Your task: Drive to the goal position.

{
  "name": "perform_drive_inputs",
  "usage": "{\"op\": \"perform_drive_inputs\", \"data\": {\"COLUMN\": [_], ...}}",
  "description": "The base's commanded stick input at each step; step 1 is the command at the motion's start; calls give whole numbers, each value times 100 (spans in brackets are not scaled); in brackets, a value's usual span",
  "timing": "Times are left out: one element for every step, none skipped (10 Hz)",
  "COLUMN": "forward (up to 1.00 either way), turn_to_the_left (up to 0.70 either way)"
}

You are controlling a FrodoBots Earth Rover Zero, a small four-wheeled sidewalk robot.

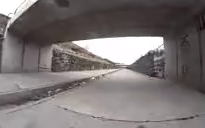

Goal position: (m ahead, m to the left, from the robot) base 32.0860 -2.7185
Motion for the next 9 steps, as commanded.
{"op": "perform_drive_inputs", "data": {"forward": [100,100,100,100,100,100,100,100,100], "turn_to_the_left": [0,0,0,0,0,0,0,0,0]}}
